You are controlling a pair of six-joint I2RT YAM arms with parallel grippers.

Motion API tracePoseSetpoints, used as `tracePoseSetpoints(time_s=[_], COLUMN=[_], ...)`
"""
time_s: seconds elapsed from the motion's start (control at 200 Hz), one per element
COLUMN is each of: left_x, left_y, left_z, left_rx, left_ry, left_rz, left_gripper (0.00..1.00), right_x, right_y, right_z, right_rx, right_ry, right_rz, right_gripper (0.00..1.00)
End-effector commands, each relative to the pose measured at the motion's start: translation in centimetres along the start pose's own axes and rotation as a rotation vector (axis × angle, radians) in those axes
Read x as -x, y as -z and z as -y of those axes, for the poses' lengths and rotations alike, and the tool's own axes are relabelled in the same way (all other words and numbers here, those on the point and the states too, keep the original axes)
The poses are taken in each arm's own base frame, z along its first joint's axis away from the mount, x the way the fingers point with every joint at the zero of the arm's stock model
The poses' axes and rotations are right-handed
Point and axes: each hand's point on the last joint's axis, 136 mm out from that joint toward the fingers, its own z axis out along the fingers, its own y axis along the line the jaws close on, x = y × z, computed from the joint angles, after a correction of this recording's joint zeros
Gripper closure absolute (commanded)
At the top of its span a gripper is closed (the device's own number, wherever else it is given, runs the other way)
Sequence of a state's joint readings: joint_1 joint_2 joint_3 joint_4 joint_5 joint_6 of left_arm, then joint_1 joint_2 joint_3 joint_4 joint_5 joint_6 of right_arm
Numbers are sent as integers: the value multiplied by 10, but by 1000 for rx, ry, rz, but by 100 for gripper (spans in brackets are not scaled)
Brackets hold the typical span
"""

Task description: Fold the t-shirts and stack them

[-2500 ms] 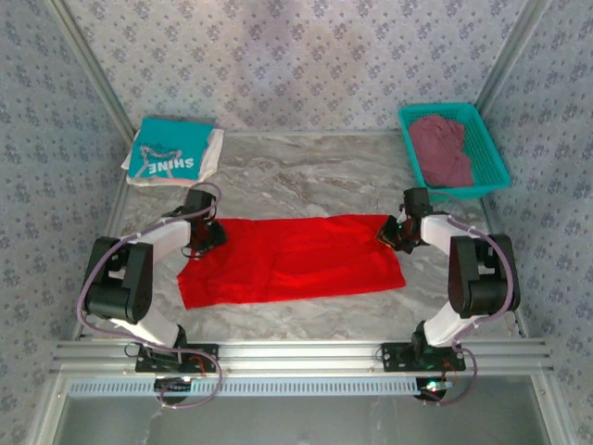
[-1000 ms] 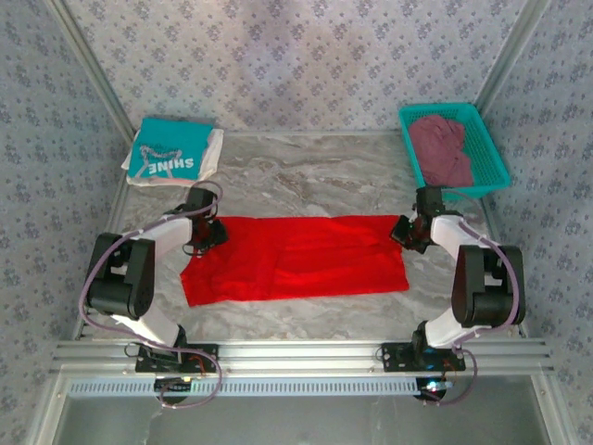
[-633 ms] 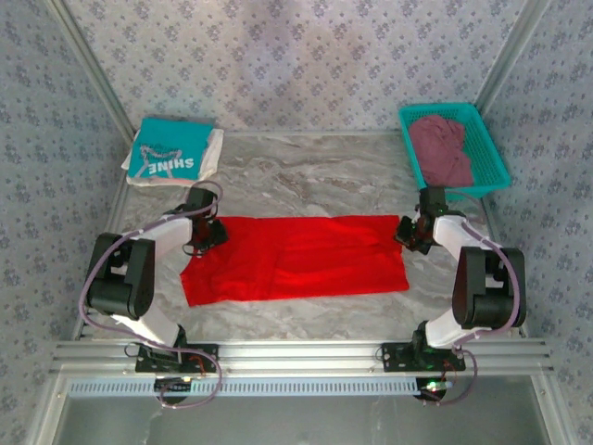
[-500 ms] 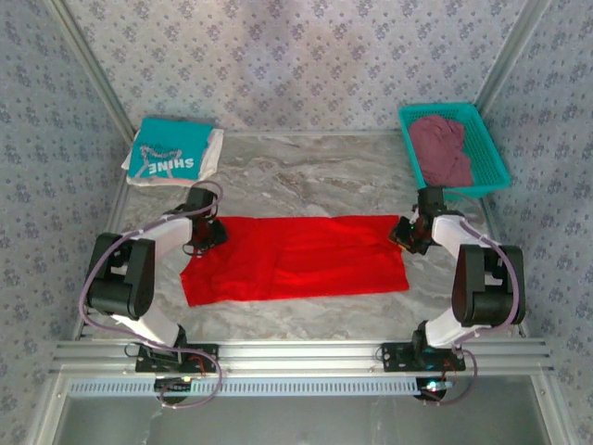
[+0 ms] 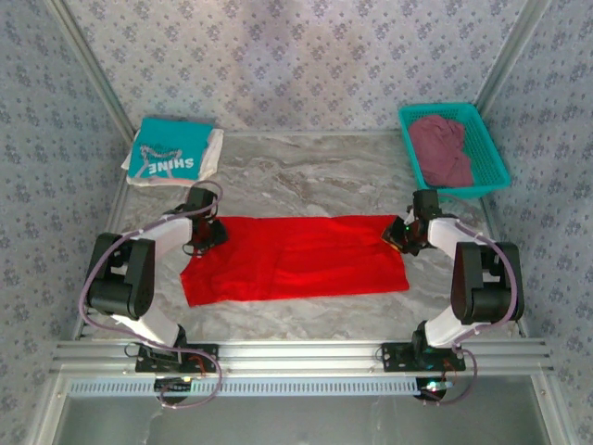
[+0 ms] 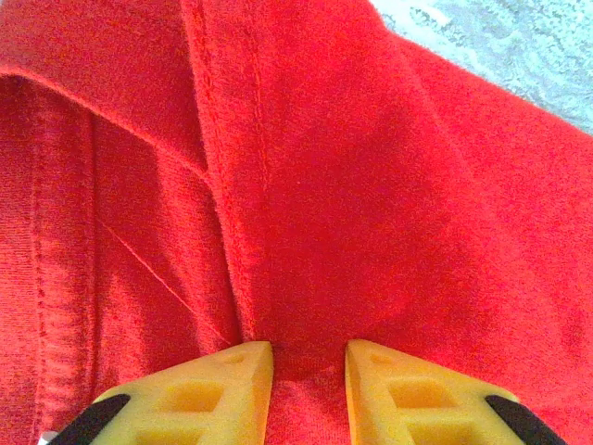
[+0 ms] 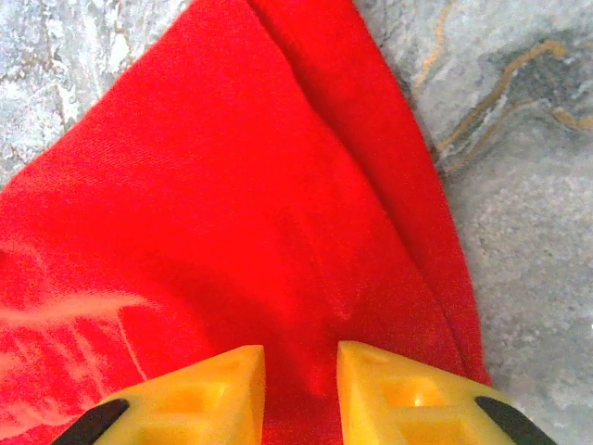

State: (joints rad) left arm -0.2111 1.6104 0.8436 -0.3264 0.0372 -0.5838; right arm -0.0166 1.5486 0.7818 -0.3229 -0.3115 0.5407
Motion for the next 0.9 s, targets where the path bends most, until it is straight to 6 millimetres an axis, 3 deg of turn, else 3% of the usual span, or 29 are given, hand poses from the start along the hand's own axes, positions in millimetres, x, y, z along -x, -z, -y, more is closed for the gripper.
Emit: tracePoseSetpoints(time_s=[0.0, 0.11, 0.34, 0.445, 0.62, 0.894], left_x=[-11, -11, -9, -8, -8, -9], left_y=[-4, -5, -6, -5, -6, -7], left_z=[-10, -10, -9, -8, -7, -6], left_rx=[43, 42, 42, 38, 34, 28], left_ry=[-12, -12, -13, -13, -15, -14], left_rz=[-51, -50, -50, -49, -54, -58], left_gripper=[72, 72, 73, 73, 73, 73], right_x=[1, 5, 6, 1, -14, -21], right_y=[0, 5, 13, 14, 7, -4], right_z=[-2, -2, 6, 12, 18, 13], right_rx=[15, 11, -6, -19, -23, -3], right_ry=[-28, -31, -44, -47, -55, -48], right_rz=[17, 41, 63, 39, -10, -27], right_gripper=[80, 89, 96, 83, 71, 63])
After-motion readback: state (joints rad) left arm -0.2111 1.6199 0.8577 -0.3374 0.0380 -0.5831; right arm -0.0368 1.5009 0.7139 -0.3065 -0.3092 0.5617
